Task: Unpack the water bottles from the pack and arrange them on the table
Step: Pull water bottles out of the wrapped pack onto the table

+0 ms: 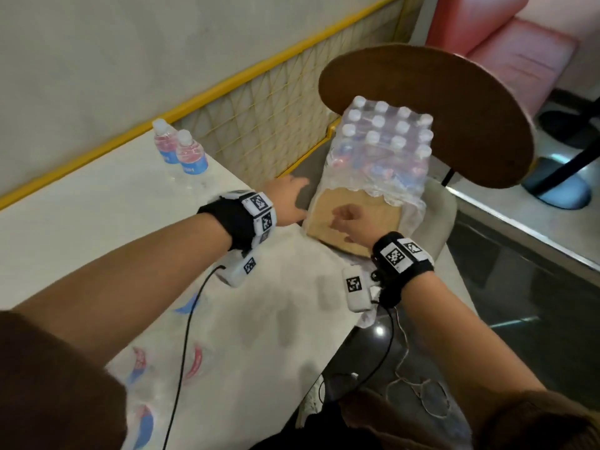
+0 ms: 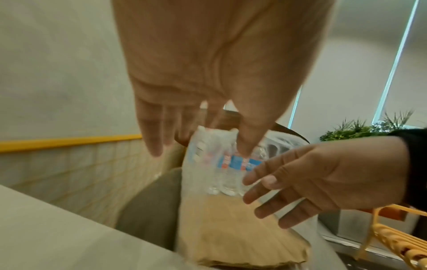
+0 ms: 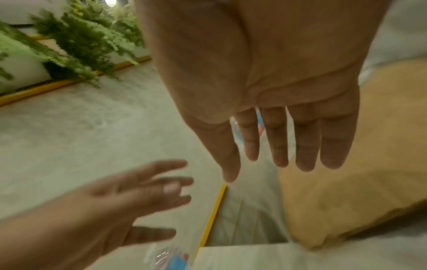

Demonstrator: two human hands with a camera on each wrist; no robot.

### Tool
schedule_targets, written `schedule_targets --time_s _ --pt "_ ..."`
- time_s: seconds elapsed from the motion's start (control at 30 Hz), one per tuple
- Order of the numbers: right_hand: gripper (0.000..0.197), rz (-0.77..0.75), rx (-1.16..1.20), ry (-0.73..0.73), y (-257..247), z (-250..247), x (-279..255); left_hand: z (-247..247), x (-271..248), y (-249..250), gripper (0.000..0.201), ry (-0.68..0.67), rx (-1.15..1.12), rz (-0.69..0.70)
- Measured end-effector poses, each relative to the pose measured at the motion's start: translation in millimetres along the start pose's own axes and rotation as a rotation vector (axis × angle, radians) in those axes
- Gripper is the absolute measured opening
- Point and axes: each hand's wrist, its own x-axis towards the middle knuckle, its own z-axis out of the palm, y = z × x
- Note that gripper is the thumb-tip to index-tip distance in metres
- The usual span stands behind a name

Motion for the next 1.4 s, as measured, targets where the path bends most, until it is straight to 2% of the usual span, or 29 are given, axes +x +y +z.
schedule_targets --time_s 0.07,0.17,0.2,0.3,0.37,0.5,0.67,0.73,0.83,0.97,1.23,1.4 --pt "0.033 0.069 0.041 -0.008 12.6 -12.8 -0.2 13.7 26.2 33.7 0.09 0.149 -0.126 -0.032" --pt "0.036 0.114 0.166 0.017 29.9 -25.7 -2.0 25.6 53.5 71.4 0.097 0.22 -0.264 -0.139" --pt "0.036 0.116 0.204 0.037 34.3 -29.6 -2.5 27.1 60.3 78.1 0.09 0.226 -0.295 -0.158" --pt "0.035 0.111 0.259 0.101 43.5 -41.0 -0.3 20.6 71.8 81.2 0.037 0.336 -0.346 -0.13" --pt "0.035 0.11 0.259 0.12 45.9 -44.6 2.2 15.7 72.4 77.3 0.032 0.398 -0.368 -0.137" --pt "0.047 0.108 0.226 0.155 39.9 -45.2 10.7 19.0 68.8 69.5 0.027 0.437 -0.456 -0.165" --pt "0.053 0.08 0.093 0.218 35.8 -43.0 17.6 21.6 73.4 54.9 0.014 0.391 -0.434 -0.077" --pt "0.056 0.105 0.039 0.178 41.6 -38.4 15.8 21.2 69.1 54.6 0.011 0.375 -0.377 -0.018" --pt "0.057 0.172 0.011 0.102 52.5 -30.1 11.5 18.2 58.6 57.1 0.022 0.396 -0.343 0.063" --pt "0.057 0.174 -0.03 0.102 57.4 -26.0 4.2 17.7 45.0 49.6 0.03 0.371 -0.308 0.137" --pt "0.062 0.079 0.001 0.102 41.0 -20.4 -4.2 11.9 10.4 26.8 0.02 0.187 -0.284 0.079" --pt "0.036 0.027 -0.032 0.152 37.3 -24.5 -2.9 17.8 -1.2 24.0 0.016 0.097 -0.243 0.095"
